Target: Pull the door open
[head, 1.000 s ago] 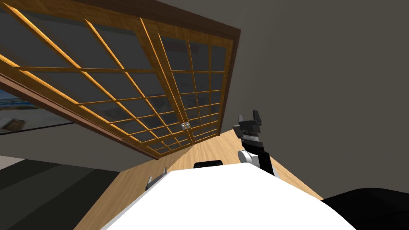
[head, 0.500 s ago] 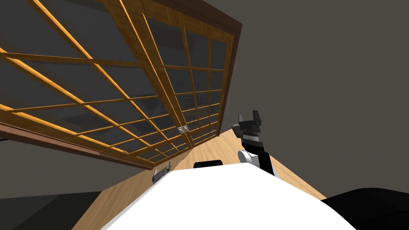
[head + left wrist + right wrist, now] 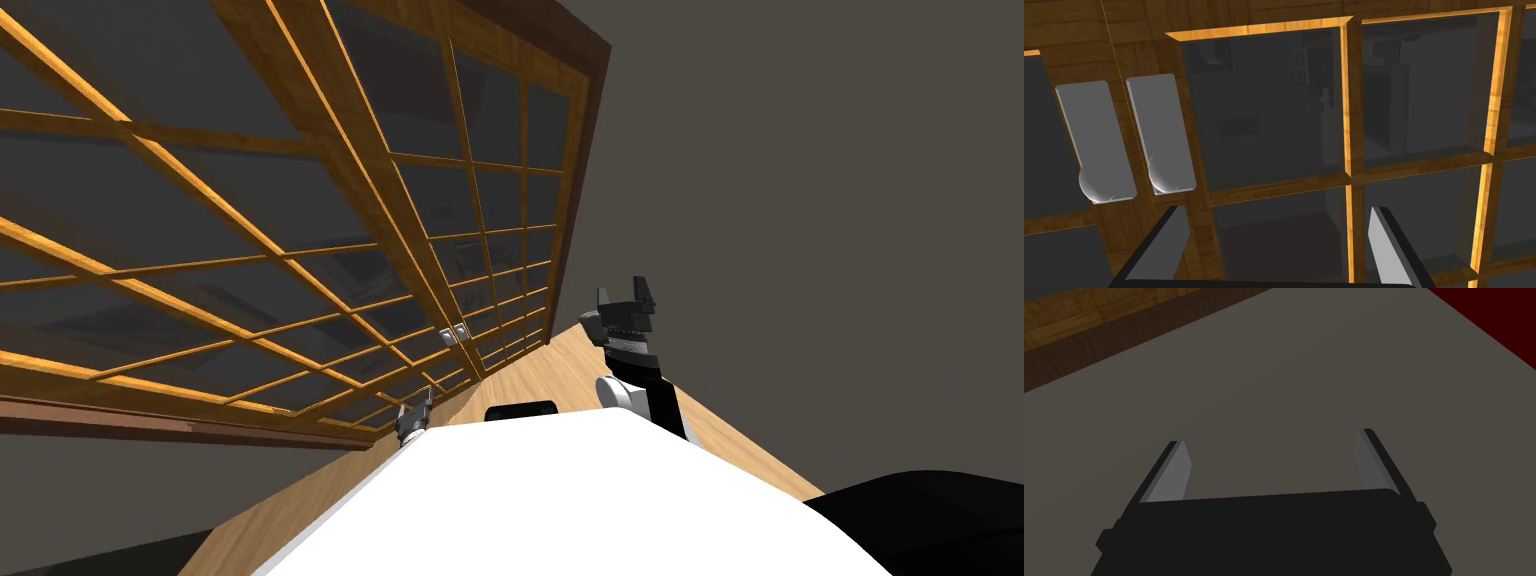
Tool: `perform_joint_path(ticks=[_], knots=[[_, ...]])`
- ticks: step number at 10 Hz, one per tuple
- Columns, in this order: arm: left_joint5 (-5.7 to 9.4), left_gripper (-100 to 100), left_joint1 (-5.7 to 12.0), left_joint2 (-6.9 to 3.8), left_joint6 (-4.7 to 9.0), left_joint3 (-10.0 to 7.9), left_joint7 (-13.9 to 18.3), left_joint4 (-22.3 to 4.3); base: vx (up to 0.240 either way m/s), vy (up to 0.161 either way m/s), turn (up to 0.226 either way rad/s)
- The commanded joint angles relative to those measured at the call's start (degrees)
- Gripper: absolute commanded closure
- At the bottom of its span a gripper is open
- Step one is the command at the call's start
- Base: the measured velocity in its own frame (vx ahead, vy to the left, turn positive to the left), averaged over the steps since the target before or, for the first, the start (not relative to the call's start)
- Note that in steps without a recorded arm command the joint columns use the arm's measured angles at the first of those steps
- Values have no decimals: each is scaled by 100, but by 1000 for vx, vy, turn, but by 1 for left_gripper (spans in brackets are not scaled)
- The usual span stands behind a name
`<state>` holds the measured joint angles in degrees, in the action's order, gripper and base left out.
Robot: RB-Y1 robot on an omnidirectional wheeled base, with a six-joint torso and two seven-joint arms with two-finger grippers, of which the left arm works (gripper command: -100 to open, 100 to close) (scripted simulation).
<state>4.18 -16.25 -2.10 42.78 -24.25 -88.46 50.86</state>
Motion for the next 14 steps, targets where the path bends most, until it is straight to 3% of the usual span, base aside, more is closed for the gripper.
perform_joint_path(ticks=[1,8,9,10,14], knots=[[-4,-100,169,31,57,26,-10,-42,153,85,-99],[-57,-100,816,201,98,223,-26,180,173,73,-99],[-54,-100,763,226,77,194,-63,181,71,32,-33],[-54,100,763,226,77,194,-63,181,-9,-4,26],[-54,100,763,226,77,194,-63,181,-15,-12,-5]])
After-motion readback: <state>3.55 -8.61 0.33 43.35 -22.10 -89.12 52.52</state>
